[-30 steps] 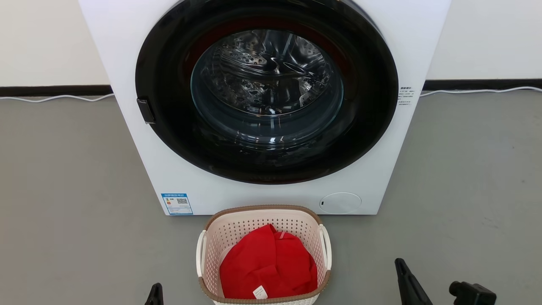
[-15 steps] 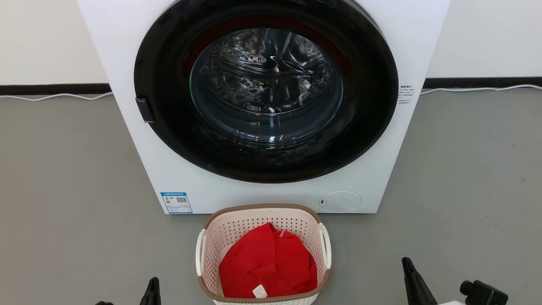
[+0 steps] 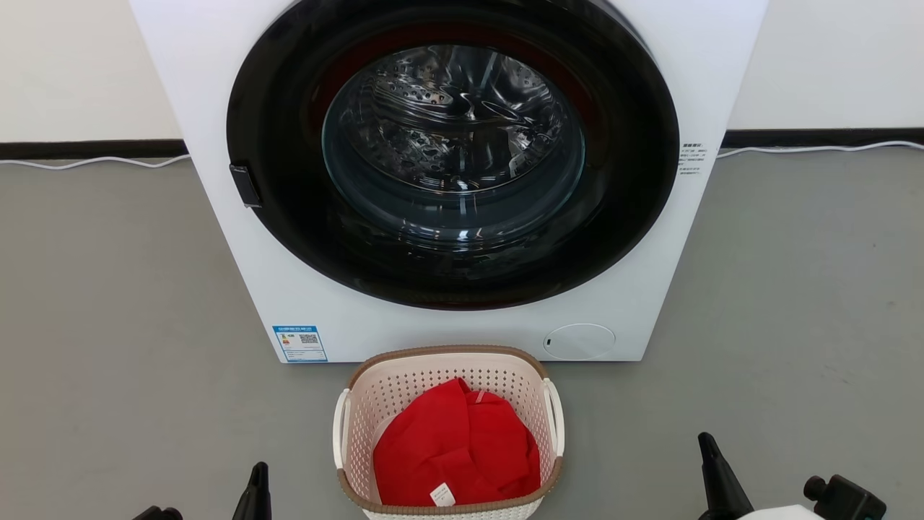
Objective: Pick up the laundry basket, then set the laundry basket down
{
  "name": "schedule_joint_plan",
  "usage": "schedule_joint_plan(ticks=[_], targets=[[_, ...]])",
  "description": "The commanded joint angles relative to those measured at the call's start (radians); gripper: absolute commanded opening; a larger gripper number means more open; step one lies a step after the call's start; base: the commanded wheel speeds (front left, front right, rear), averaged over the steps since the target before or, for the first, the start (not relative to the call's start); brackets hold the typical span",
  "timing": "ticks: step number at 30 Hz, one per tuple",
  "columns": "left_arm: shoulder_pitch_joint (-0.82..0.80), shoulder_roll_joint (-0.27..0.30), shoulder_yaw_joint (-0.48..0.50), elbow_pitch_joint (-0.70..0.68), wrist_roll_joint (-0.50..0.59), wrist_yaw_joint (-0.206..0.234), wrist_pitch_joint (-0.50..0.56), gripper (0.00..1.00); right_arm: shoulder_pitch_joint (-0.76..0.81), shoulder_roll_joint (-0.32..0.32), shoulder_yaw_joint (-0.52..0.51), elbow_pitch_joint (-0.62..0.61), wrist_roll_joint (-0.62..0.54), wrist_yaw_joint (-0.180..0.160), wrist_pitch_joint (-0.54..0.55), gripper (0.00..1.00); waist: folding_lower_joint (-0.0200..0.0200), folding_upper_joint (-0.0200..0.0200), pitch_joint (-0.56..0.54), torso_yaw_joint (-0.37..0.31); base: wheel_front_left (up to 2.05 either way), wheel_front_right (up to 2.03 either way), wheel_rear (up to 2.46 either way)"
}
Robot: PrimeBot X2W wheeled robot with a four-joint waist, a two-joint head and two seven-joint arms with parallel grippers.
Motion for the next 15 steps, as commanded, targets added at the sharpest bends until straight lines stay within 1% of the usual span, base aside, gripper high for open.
schedule_joint_plan(ticks=[1,15], targets=[[-0.054,0.007,0.018,-0.023,-0.023,-0.013,0.008,0.0,-0.063,-0.011,-0.001,-0.028,0.025,0.003,0.008,0.0,-0.0001,-0.0001,0.0,0.0,0.0,0.0,0.0],[-0.086,0.008,0.035,-0.022,-0.179,-0.03,0.049,0.0,-0.081,-0.013,-0.027,-0.041,0.169,0.004,0.048,0.0,-0.0001,-0.0001,0.005,-0.002,0.0,0.0,0.0]])
